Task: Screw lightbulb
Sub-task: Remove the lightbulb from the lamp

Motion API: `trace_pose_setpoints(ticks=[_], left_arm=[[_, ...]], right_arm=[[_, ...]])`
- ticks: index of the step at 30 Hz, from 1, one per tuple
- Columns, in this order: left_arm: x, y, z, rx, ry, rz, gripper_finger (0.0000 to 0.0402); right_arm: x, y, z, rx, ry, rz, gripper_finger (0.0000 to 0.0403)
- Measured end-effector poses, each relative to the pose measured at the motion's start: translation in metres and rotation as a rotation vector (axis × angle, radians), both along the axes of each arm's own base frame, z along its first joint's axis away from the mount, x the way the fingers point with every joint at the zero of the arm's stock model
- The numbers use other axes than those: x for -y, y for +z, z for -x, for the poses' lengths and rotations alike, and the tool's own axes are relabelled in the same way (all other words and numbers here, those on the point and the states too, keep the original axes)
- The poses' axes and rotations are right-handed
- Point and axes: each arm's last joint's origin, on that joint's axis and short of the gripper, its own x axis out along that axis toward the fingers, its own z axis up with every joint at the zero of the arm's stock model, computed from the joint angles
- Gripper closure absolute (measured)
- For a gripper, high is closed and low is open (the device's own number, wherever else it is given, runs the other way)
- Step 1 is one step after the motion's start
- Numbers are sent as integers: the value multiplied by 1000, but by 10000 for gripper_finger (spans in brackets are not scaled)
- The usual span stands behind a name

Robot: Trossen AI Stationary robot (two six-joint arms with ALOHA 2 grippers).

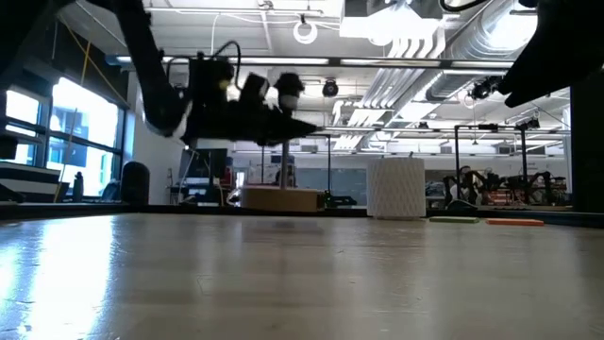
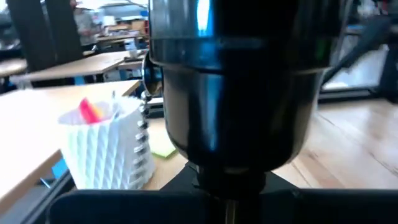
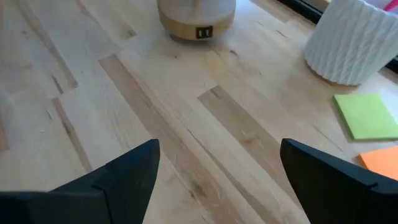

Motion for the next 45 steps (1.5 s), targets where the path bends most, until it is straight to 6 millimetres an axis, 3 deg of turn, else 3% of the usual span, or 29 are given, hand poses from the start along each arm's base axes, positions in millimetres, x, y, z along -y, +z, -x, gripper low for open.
trace_pose_setpoints(ticks=[5, 10, 19, 23, 27, 32, 40, 45], left_arm=[[-23, -26, -13, 3, 38, 131, 394], [-41, -33, -14, -8, 89, 232, 368], [-66, -11, 6, 26, 60, 288, 243], [-68, 0, 11, -18, 44, 298, 209], [-56, 12, 11, -105, 24, 223, 203], [-28, 29, 8, -235, 63, 103, 202], [17, 49, 8, -373, 88, -22, 202], [27, 52, 8, -405, 112, -53, 202]], right_arm=[[-1, -2, 0, -35, -4, -45, 71], [2, -5, 5, -172, -54, -170, 71], [-1, -10, 17, -481, -43, -390, 71], [-4, -12, 20, -567, 15, -393, 71], [-9, -18, 23, -649, 70, -318, 71], [-12, -36, 34, -708, 18, -262, 71], [-18, -69, 61, -757, -36, -316, 71], [-24, -75, 66, -794, -18, -268, 71]])
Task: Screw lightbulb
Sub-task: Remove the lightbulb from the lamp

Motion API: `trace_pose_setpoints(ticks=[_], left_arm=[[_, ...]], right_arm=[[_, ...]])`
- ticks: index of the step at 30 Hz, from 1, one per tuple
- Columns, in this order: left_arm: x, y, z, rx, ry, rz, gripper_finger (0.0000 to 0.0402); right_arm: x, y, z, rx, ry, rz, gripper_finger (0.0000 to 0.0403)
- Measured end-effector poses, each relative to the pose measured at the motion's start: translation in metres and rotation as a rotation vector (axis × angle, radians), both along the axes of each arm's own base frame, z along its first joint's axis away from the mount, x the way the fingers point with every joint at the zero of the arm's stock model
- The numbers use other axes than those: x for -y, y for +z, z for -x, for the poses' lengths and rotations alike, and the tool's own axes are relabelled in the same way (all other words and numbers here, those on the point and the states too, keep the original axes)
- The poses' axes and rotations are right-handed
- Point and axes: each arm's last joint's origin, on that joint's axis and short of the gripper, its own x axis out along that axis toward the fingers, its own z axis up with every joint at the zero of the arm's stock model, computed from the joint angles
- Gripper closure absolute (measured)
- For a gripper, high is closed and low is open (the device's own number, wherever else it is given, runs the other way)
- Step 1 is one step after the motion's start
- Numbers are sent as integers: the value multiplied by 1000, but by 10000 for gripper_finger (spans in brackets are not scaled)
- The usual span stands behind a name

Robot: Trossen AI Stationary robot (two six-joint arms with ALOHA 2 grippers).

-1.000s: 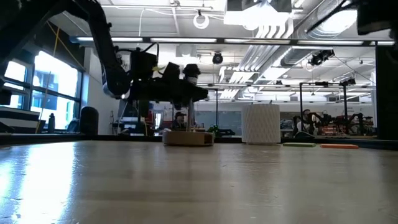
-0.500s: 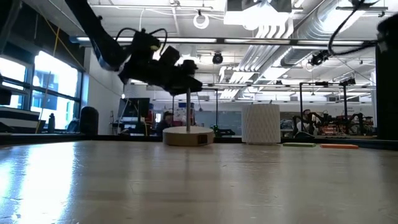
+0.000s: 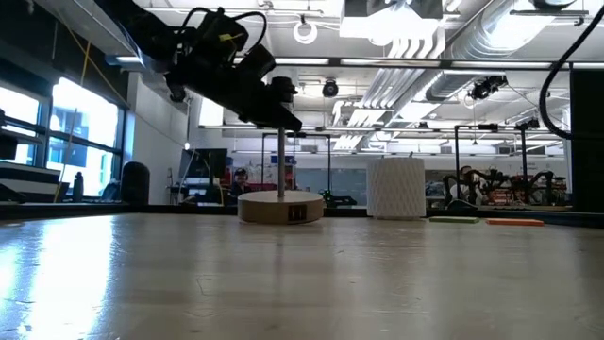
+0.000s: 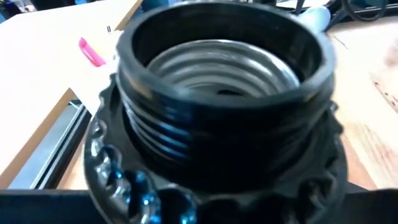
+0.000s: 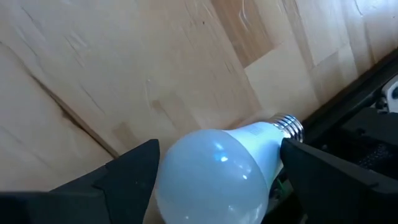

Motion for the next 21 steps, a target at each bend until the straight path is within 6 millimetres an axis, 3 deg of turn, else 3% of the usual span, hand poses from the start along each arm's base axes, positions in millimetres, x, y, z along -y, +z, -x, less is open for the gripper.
trace_pose_setpoints(ticks=[13, 21], left_arm=[[-17, 1, 7, 13, 54, 28, 178], [-17, 12, 9, 44, 85, -57, 175]], right_arm=[[-8, -17, -2, -152, 134, 38, 70], [-14, -11, -6, -159, 125, 57, 71]])
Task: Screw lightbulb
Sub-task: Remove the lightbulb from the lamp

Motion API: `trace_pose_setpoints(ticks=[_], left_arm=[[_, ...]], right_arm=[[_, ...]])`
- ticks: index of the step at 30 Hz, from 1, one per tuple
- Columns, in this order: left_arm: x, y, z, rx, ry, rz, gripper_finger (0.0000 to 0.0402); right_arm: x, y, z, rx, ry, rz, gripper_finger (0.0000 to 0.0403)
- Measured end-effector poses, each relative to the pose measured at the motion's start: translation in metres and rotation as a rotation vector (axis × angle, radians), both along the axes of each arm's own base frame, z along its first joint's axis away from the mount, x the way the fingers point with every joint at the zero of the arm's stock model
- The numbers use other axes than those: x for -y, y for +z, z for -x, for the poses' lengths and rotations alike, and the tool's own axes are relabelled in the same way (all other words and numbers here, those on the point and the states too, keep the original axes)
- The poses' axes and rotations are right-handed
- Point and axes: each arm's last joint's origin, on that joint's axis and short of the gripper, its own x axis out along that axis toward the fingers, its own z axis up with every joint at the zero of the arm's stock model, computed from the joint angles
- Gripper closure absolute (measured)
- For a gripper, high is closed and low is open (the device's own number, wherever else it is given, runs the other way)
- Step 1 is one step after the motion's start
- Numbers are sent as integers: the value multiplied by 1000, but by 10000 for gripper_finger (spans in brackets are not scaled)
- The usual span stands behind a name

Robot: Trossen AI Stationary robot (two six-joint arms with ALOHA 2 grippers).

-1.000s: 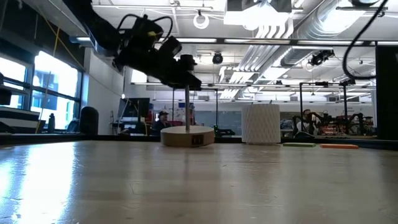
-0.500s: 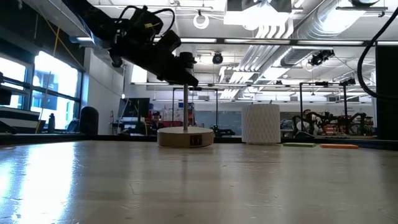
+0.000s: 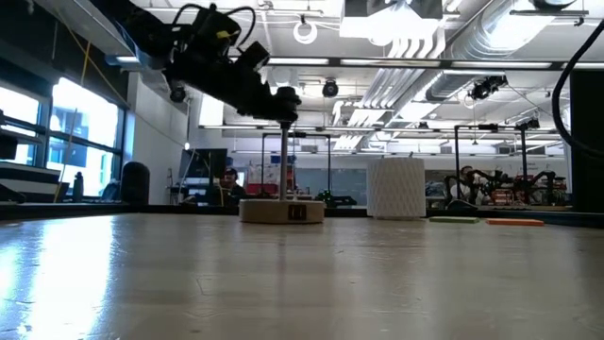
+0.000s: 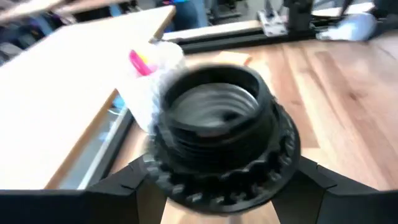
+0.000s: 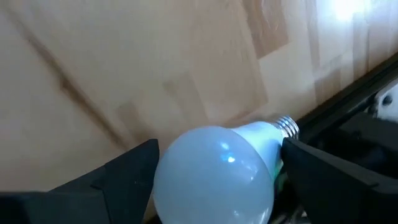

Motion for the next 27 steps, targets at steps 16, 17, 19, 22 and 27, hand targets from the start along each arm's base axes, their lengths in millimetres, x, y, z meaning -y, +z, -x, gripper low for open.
trace_pose_setpoints(ticks=[16, 17, 19, 22, 27], left_arm=[[3, 25, 21, -37, 154, -91, 175], [3, 24, 21, -49, 156, -88, 176], [4, 24, 22, -56, 158, -86, 176], [4, 23, 22, -62, 154, -82, 177], [2, 24, 23, -28, 17, -31, 176]], right_arm=[[1, 11, -15, 96, -34, 54, 121], [3, 10, -14, 83, -38, 59, 125], [4, 9, -12, 68, -46, 63, 130], [5, 9, -12, 75, -43, 68, 135], [6, 9, -16, 134, -41, 91, 137]])
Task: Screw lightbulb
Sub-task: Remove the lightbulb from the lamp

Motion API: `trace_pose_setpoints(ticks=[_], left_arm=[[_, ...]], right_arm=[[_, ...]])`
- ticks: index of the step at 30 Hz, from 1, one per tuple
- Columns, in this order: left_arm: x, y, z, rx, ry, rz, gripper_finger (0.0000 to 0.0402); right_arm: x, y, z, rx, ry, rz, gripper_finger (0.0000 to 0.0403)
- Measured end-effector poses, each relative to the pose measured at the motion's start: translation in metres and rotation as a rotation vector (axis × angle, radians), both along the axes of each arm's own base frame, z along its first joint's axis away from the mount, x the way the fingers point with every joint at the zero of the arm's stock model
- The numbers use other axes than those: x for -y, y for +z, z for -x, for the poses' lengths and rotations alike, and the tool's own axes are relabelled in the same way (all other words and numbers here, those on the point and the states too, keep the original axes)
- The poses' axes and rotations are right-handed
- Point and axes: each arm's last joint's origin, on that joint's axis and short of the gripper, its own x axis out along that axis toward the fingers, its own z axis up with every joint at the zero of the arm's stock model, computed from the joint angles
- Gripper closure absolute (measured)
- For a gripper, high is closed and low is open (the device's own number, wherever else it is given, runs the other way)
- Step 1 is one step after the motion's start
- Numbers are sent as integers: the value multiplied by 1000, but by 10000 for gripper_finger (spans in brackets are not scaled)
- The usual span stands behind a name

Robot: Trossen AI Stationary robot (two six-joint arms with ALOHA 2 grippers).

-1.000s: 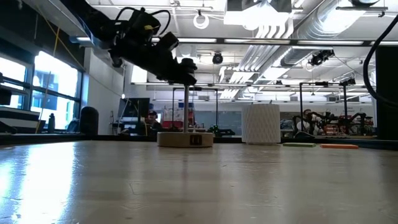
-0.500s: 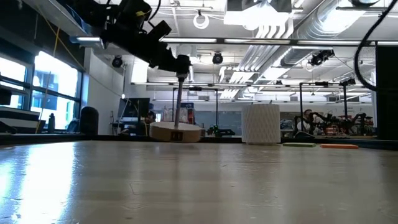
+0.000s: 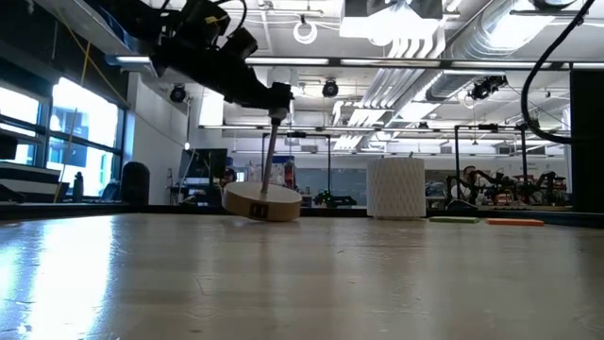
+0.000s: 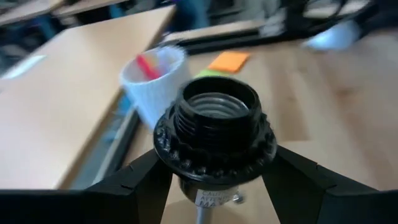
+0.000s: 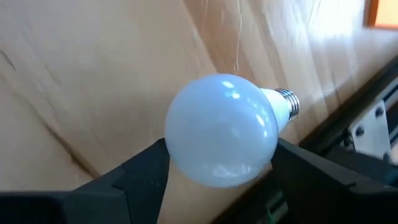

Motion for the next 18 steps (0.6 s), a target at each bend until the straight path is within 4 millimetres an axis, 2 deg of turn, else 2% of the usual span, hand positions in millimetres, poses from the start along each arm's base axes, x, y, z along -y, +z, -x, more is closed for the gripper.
trace_pose_setpoints(ticks=[3, 10, 14, 18], left_arm=[[-9, 0, 5, 24, -54, 64, 174], [-31, 2, 18, 67, -33, 109, 174], [-32, 6, 18, 116, -111, 149, 174], [-28, 1, 18, 80, -158, 199, 174]], right_arm=[[1, 0, -4, 57, -1, 22, 137], [7, 0, -20, 243, 33, 101, 137], [16, 1, -38, 369, 67, 173, 137], [28, -1, -64, 431, 141, 220, 138]])
